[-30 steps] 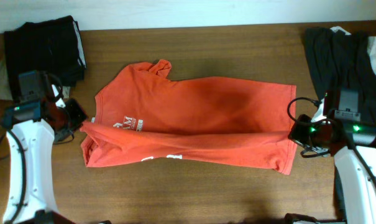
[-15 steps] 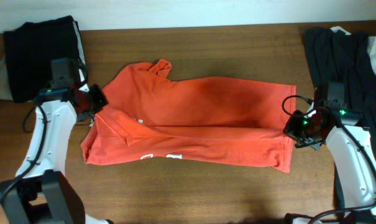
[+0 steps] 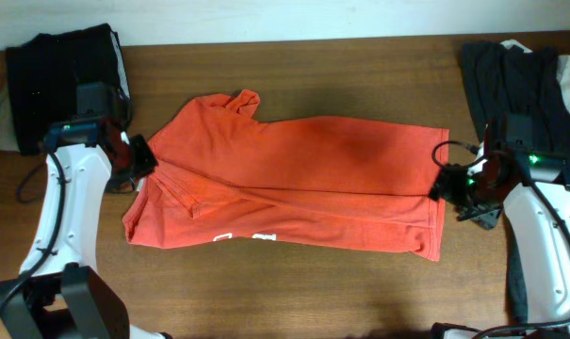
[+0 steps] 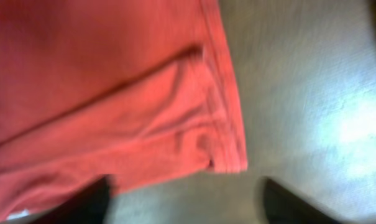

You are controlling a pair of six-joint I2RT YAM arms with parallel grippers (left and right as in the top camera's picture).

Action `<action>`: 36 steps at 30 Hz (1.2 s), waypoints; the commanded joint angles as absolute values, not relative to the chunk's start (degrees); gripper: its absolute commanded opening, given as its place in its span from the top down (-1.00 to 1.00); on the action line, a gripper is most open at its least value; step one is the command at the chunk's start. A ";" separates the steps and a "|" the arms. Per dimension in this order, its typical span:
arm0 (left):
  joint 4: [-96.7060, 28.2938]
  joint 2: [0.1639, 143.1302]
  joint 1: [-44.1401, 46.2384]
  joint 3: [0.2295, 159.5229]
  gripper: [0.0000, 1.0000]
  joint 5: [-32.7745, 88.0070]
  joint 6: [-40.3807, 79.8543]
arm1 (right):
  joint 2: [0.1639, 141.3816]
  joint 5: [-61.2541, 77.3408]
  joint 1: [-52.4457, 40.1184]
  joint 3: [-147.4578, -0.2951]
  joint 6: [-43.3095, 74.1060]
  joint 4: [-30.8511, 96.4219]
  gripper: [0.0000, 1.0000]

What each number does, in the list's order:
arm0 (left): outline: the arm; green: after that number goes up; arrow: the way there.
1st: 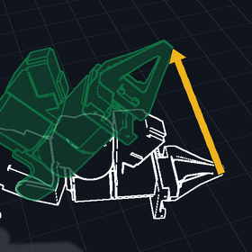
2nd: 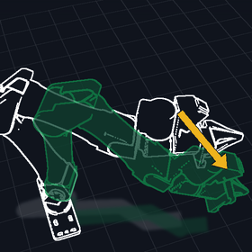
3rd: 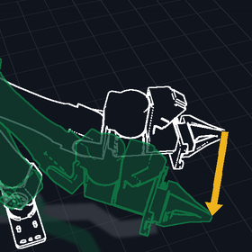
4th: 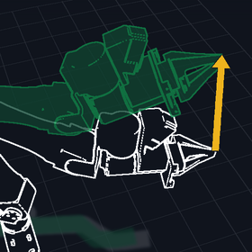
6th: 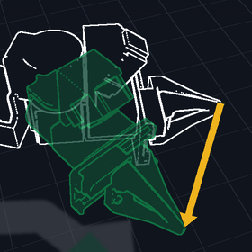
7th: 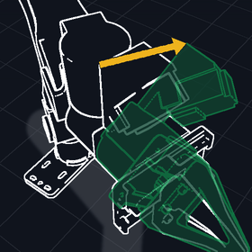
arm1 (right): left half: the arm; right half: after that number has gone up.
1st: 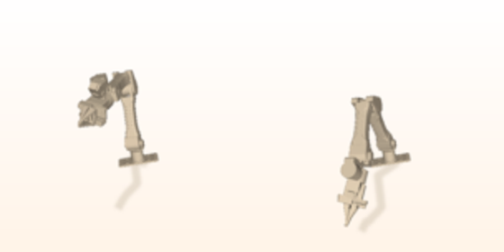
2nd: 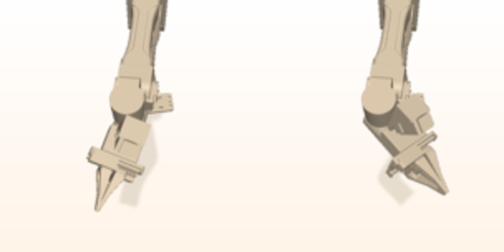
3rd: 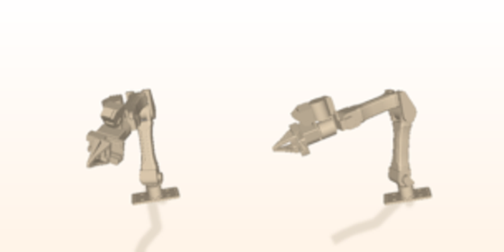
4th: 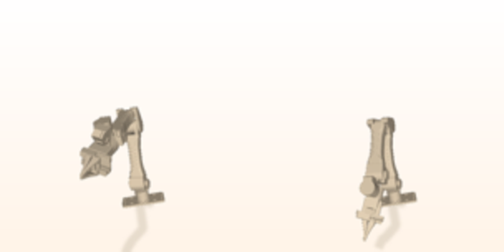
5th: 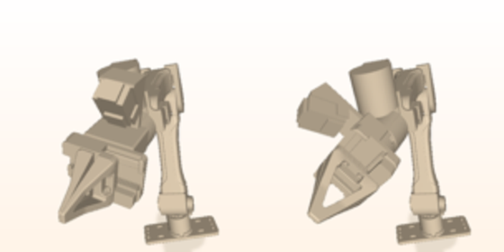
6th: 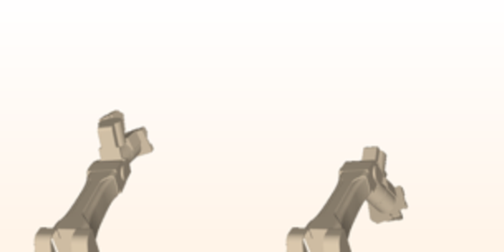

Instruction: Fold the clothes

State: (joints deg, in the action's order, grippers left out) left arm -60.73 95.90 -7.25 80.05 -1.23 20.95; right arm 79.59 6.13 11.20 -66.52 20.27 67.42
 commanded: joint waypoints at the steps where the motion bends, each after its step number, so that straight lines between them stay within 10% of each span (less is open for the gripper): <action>1: -62.94 96.42 -4.84 75.13 0.74 3.64 20.97 | 80.16 8.25 10.35 -62.28 18.28 67.53 -0.02; 4: -59.51 97.78 -4.01 68.64 0.98 3.70 20.99 | 80.20 11.51 10.04 -54.68 18.50 61.14 0.49; 15: -52.69 109.95 -4.49 65.49 0.98 3.20 22.28 | 87.26 14.37 10.15 -40.66 24.53 43.40 0.88; 36: -57.98 109.21 -27.83 73.54 0.99 10.63 22.68 | 91.66 4.67 10.13 -62.43 24.14 58.98 0.92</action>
